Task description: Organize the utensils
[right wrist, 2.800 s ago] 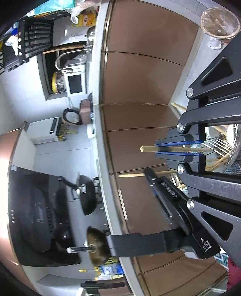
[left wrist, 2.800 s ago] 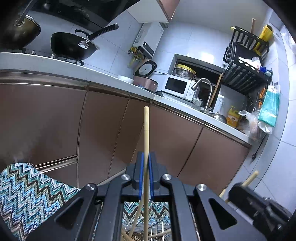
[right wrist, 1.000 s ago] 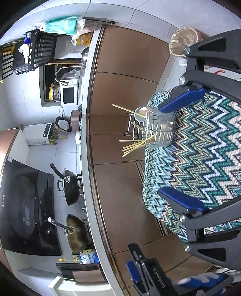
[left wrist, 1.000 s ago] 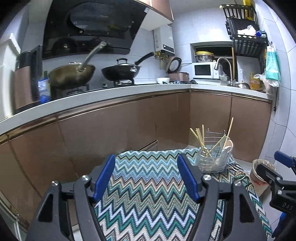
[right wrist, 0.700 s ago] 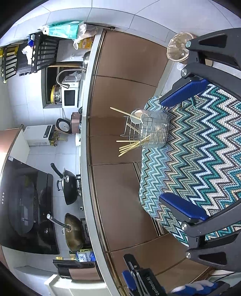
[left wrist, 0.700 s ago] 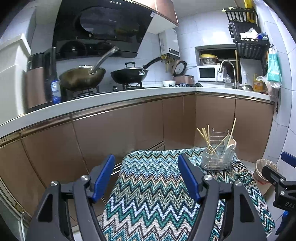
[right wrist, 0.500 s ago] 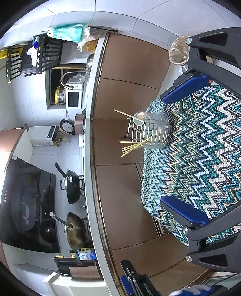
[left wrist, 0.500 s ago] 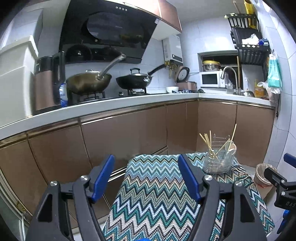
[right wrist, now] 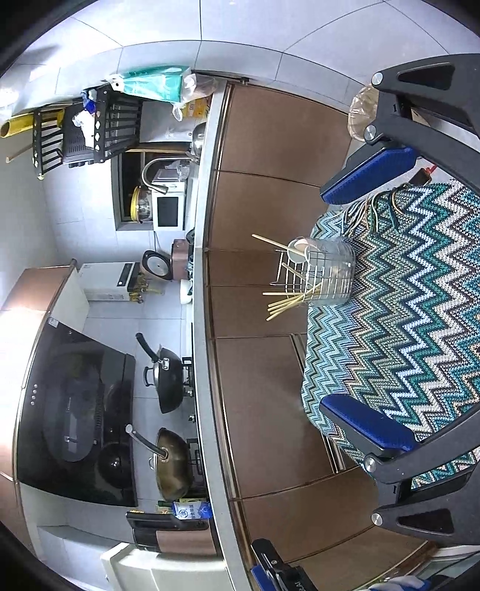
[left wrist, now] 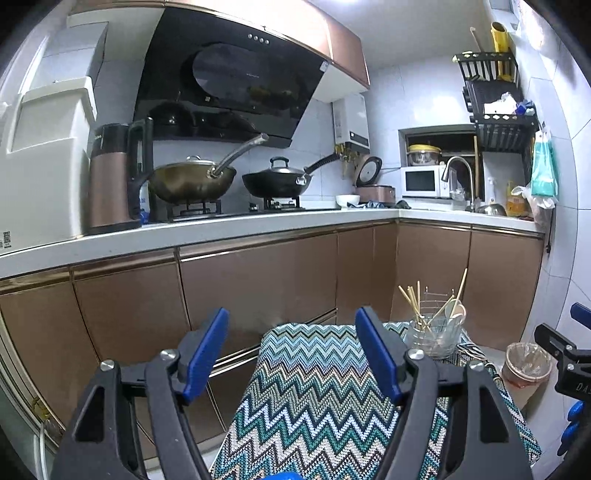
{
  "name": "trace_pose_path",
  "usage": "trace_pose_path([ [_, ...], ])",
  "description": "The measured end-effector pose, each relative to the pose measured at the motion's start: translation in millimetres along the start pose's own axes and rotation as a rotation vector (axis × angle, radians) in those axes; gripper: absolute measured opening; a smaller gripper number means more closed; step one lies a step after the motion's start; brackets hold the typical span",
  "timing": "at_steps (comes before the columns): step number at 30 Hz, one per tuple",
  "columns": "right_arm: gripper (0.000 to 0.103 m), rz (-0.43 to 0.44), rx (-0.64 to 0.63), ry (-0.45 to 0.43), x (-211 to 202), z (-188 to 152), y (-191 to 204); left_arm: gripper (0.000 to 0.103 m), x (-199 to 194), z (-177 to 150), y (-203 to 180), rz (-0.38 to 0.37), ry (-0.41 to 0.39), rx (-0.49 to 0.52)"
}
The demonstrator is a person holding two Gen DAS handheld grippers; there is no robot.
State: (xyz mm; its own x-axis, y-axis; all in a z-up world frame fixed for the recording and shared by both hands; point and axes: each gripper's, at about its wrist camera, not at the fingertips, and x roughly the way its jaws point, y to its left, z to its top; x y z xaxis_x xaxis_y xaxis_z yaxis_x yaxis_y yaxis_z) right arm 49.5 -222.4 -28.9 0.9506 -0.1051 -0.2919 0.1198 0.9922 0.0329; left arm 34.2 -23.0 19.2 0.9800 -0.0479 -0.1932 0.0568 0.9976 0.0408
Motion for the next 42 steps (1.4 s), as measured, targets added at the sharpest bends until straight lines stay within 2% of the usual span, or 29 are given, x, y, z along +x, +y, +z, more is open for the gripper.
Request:
trace_pose_path([
  [16,0.103,-0.012,0.002,-0.073,-27,7,-4,0.070,-26,5,3,0.015,-0.052,-0.005],
  [28,0.103,-0.046,-0.005,-0.093,-33,7,-5,0.070,-26,3,-3,0.010,-0.054,0.001],
  [42,0.103,-0.086,-0.032,-0.112,-35,5,-2,0.070,-14,-1,-18,-0.015,-0.021,0.016],
])
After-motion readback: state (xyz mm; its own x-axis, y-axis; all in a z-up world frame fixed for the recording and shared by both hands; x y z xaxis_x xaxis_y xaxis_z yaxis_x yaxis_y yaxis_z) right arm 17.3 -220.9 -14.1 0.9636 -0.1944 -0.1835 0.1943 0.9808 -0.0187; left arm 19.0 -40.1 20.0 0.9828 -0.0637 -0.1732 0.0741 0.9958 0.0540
